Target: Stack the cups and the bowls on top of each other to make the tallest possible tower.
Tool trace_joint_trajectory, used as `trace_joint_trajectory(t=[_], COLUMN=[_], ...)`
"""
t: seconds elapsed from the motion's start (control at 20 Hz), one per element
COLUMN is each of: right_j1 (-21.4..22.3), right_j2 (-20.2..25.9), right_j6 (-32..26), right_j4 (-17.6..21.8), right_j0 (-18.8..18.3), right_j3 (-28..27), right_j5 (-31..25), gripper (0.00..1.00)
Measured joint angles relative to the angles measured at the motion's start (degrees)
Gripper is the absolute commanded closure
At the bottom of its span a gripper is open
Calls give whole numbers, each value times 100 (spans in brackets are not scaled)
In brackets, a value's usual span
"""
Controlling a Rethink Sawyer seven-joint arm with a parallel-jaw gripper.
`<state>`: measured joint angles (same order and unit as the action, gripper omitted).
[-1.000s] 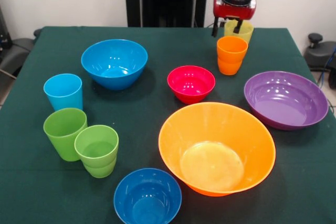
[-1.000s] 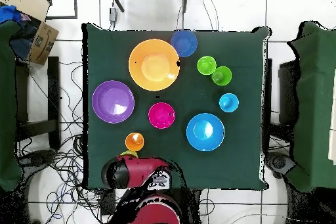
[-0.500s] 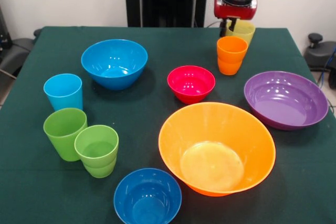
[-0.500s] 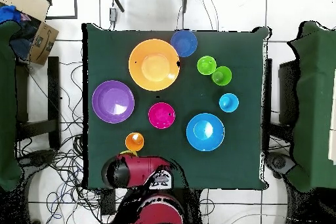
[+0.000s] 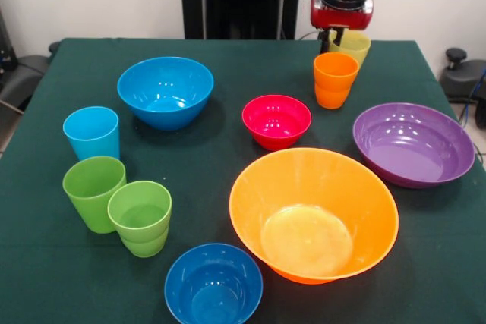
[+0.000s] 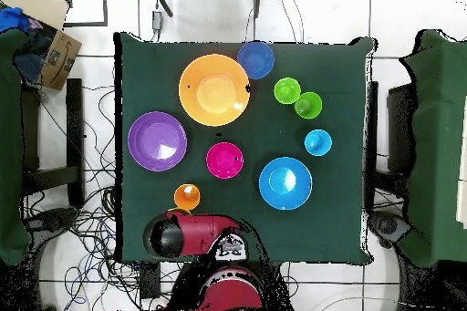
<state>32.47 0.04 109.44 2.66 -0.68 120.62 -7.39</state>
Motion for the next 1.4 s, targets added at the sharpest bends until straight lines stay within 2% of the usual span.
trace_joint_trajectory(t=[0.55, 1.4], right_j1=[128, 226], right_j2=[620, 887], right_j6=[0, 0], right_j4=[-1, -1], right_j0=[-708, -759], right_j3=[85, 219], right_j5=[0, -283], gripper=[100, 100])
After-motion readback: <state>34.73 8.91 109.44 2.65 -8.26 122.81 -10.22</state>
